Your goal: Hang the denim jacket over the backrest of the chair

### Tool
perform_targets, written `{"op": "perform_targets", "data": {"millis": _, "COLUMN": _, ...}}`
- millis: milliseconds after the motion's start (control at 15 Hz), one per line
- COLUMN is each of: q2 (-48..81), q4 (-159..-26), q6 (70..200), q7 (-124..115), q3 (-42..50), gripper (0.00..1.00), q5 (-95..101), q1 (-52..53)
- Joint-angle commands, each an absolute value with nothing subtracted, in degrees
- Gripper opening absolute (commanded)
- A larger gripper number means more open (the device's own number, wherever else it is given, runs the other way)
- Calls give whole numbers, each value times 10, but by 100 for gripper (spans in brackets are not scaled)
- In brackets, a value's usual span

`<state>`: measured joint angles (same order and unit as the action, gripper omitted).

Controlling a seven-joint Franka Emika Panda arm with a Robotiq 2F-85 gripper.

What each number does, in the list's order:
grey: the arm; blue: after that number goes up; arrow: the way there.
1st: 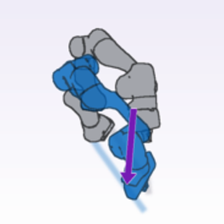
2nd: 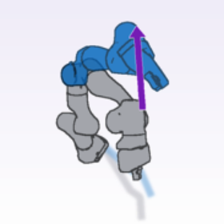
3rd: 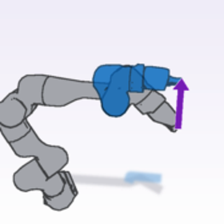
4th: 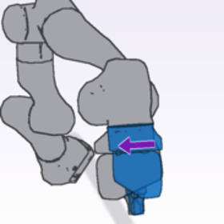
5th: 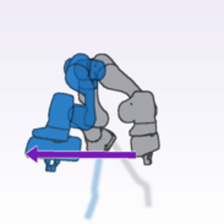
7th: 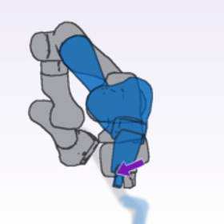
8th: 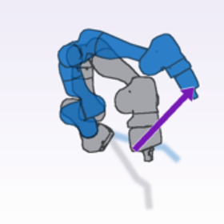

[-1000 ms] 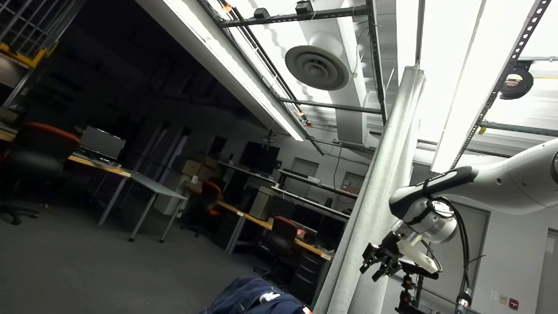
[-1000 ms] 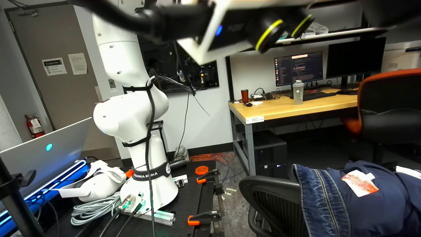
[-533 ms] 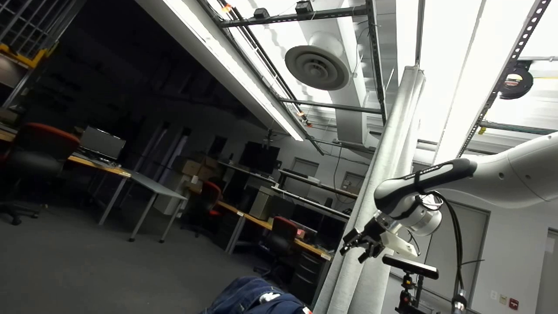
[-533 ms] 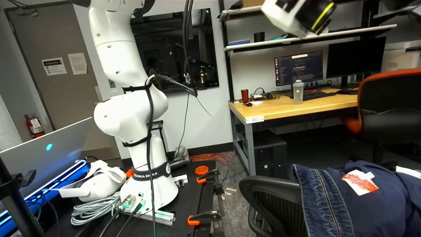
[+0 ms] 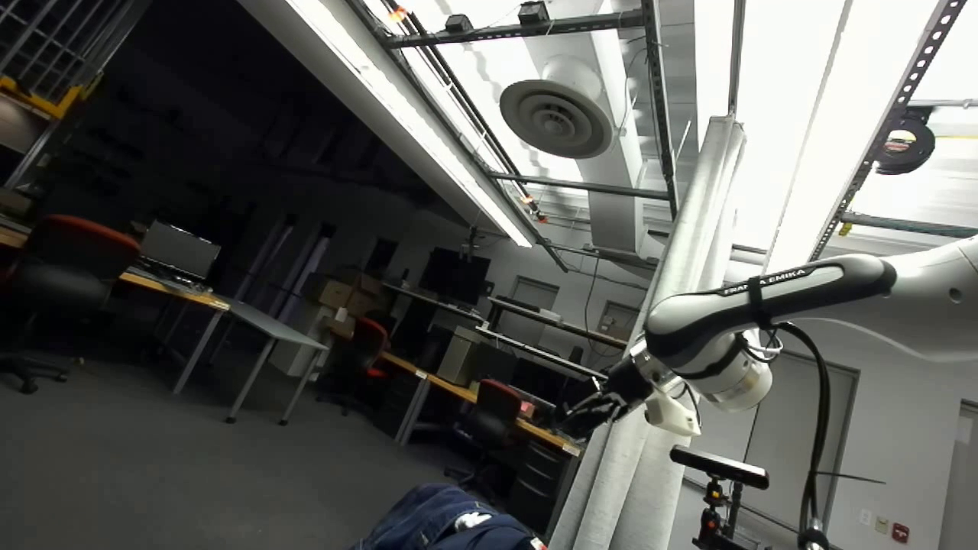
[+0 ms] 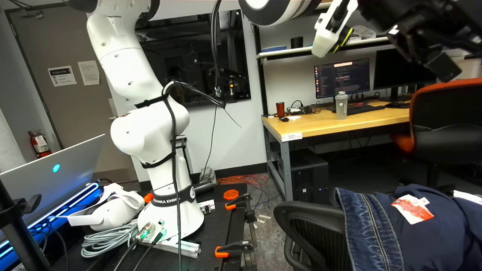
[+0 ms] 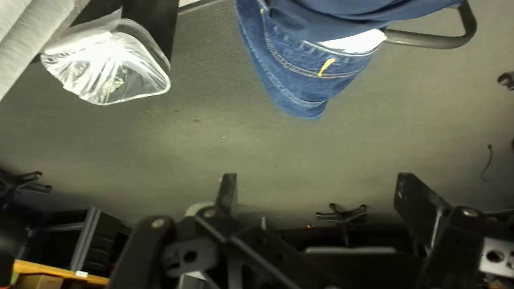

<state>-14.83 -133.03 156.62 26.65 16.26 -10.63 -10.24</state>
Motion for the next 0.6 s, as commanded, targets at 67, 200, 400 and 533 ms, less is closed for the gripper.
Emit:
{"op": "perform_targets", "data": {"millis": 67, "q2": -212, "q4": -1417, "q6": 1596, "q7": 289, "q3": 162, "gripper": 100, "q5": -100, "q1": -47}}
{"op": "perform_targets", "data": {"millis": 200, "q2": -225, "q4": -1436, "q6": 1592, "q7": 293, "q3": 163, "gripper": 100, "q5": -95, "q1": -31}}
{"op": "perform_targets", "data": {"millis": 400, "q2": -200, "q4": -1418, "q6": 1582, "q7": 270, "q3": 167, "gripper": 97, "q5": -94, "q1": -25}}
{"op": "perform_targets", "data": {"millis": 533, "q2": -198, "q4": -1417, "q6": 1582, "q7": 271, "q3": 168, "gripper": 94, "q5": -95, "q1": -25}}
